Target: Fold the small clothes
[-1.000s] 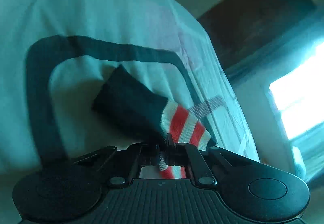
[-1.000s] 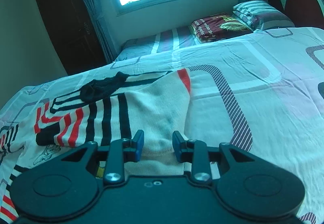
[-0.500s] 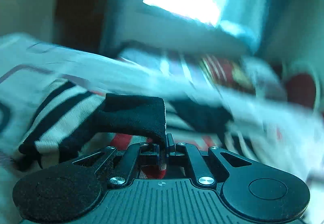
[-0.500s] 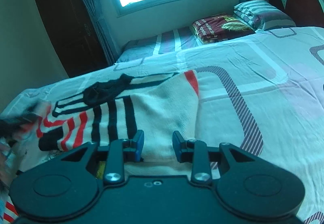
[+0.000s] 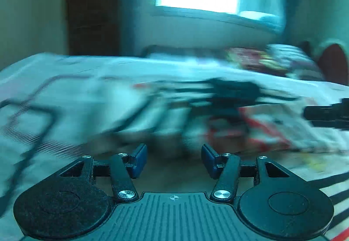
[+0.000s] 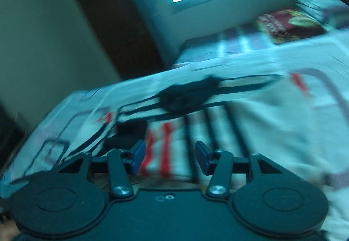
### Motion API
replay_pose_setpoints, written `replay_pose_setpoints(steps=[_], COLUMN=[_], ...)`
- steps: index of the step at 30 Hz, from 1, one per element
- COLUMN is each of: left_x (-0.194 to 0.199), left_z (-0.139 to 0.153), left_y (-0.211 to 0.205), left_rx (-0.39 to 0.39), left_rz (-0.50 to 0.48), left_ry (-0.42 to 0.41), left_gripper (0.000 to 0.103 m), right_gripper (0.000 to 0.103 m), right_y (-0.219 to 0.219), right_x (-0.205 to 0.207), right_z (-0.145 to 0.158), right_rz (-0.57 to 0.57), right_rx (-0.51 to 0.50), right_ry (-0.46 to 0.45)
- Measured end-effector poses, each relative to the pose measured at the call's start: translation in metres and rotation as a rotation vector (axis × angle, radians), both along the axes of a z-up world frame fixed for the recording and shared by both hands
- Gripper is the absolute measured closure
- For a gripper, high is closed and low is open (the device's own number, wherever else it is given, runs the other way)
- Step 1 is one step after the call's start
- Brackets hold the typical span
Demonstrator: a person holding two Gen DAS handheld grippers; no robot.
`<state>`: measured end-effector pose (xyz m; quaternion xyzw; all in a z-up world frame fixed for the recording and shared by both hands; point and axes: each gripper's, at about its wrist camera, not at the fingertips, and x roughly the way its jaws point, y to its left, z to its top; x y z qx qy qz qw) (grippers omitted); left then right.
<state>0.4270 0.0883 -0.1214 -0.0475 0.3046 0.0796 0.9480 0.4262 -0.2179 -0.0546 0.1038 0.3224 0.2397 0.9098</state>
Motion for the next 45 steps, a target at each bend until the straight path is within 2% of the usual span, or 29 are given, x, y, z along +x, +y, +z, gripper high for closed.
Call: replay_pose_setpoints(steps=[2, 4, 5, 8, 9, 10, 11, 14, 16, 18, 21, 25, 27, 29, 31, 34, 35, 36, 38, 42, 45], left_x=[-0.004, 0.001, 0.007, 0.021, 0.026, 0.029, 0.033, 0.040, 0.036, 0.030, 0.031, 0.031, 0.029, 0.029, 0.031, 0.035, 0.036, 0.036, 0.034, 0.027, 0.024], left_z=[-0.009, -0.019, -0.026, -0.034, -0.034, -0.034, -0.035, -0.038, -0.037, -0.032, -0.032, -0.025, -0.022, -0.020, -0.019, -0.019, -0.020, -0.022, -0.026, -0.029, -0.034], left_y=[0.025, 0.039, 0.043, 0.052, 0.053, 0.053, 0.055, 0.053, 0.054, 0.053, 0.053, 0.052, 0.047, 0.044, 0.043, 0.048, 0.051, 0.055, 0.066, 0.081, 0.088], left_rx=[-0.006, -0.004, 0.005, -0.019, -0.018, -0.023, -0.030, -0.016, 0.002, 0.011, 0.011, 0.013, 0.050, 0.058, 0.063, 0.032, 0.010, -0.016, -0.110, -0.226, -0.291], left_rz=[0.058, 0.073, 0.073, 0.074, 0.076, 0.072, 0.067, 0.051, 0.040, 0.026, -0.001, -0.023, -0.050, -0.080, -0.087, -0.073, -0.060, -0.044, -0.006, 0.048, 0.079], left_ry=[0.031, 0.061, 0.087, 0.087, 0.082, 0.077, 0.075, 0.083, 0.080, 0.079, 0.081, 0.081, 0.061, 0.054, 0.060, 0.062, 0.064, 0.060, 0.048, 0.023, 0.013], left_gripper=[0.047, 0.047, 0.047, 0.047, 0.047, 0.047, 0.048, 0.048, 0.048, 0.050, 0.054, 0.060, 0.060, 0.060, 0.060, 0.060, 0.060, 0.060, 0.060, 0.065, 0.065], right_gripper=[0.052, 0.048, 0.047, 0.050, 0.055, 0.064, 0.101, 0.099, 0.099, 0.099, 0.099, 0.095, 0.078, 0.074, 0.070, 0.069, 0.071, 0.083, 0.097, 0.097, 0.097], right_y=[0.037, 0.070, 0.085, 0.120, 0.126, 0.128, 0.127, 0.103, 0.075, 0.038, -0.007, -0.023, -0.033, -0.048, -0.068, -0.089, -0.090, -0.089, -0.081, -0.068, -0.064], right_x=[0.001, 0.001, 0.002, 0.007, 0.009, 0.010, 0.013, 0.015, 0.011, 0.008, 0.012, 0.013, 0.008, 0.005, 0.007, 0.013, 0.016, 0.019, 0.024, 0.005, -0.005], right_z=[-0.001, -0.003, -0.005, -0.015, -0.017, -0.019, -0.018, -0.005, 0.010, 0.017, 0.006, -0.020, -0.024, -0.028, -0.035, -0.044, -0.045, -0.046, -0.041, -0.010, -0.008], right_rz=[0.081, 0.165, 0.191, 0.209, 0.207, 0.211, 0.207, 0.104, 0.007, -0.110, -0.168, -0.157, -0.195, -0.236, -0.277, -0.315, -0.319, -0.318, -0.280, -0.227, -0.202], right_rx=[-0.111, -0.214, -0.271, -0.480, -0.529, -0.556, -0.558, -0.466, -0.404, -0.346, -0.228, -0.183, -0.149, -0.057, 0.081, 0.230, 0.243, 0.235, 0.222, 0.180, 0.128], right_ry=[-0.055, -0.110, -0.136, -0.217, -0.246, -0.261, -0.264, -0.283, -0.305, -0.286, -0.152, -0.022, -0.003, 0.042, 0.117, 0.181, 0.190, 0.204, 0.182, 0.045, 0.018])
